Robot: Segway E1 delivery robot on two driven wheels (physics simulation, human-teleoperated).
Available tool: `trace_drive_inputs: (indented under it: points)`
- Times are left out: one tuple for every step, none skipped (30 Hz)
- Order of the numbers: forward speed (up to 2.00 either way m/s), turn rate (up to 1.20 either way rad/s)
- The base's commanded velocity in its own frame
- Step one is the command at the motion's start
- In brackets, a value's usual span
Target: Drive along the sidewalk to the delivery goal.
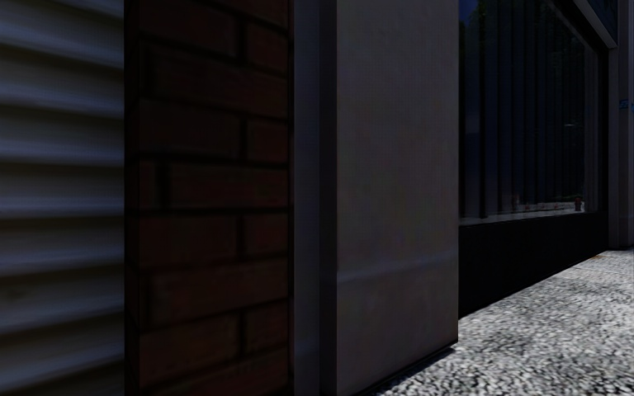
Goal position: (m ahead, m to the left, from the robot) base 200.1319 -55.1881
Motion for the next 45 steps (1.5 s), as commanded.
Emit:
trace_drive_inputs:
  points:
    - [0.0,0.0]
    - [0.0,0.0]
    - [0.0,0.0]
    - [0.0,0.0]
    - [0.0,0.0]
    - [0.0,0.0]
    - [0.0,0.0]
    - [0.0,0.0]
    - [0.0,0.0]
    - [0.0,0.0]
    - [0.0,0.0]
    - [0.0,0.0]
    - [0.0,0.0]
    - [0.0,0.0]
    - [0.0,0.0]
    - [0.0,0.0]
    - [0.0,0.0]
    - [0.0,0.0]
    - [0.0,0.0]
    - [0.0,0.0]
    - [0.0,0.0]
    - [0.0,0.0]
    - [0.0,0.0]
    - [0.0,0.0]
    - [0.0,0.0]
    - [0.0,0.0]
    - [0.0,0.0]
    - [0.0,0.0]
    - [0.0,0.0]
    - [0.0,0.0]
    - [-0.02,0.0]
    - [-0.04,0.0]
    - [-0.04,0.0]
    - [-0.14,0.0]
    - [-0.27,0.0]
    - [-0.32,0.0]
    - [-0.35,0.0]
    - [-0.35,0.0]
    - [-0.41,0.0]
    - [-0.43,0.0]
    - [-0.44,0.0]
    - [-0.44,0.0]
    - [-0.44,0.0]
    - [-0.44,0.0]
    - [-0.47,0.0]
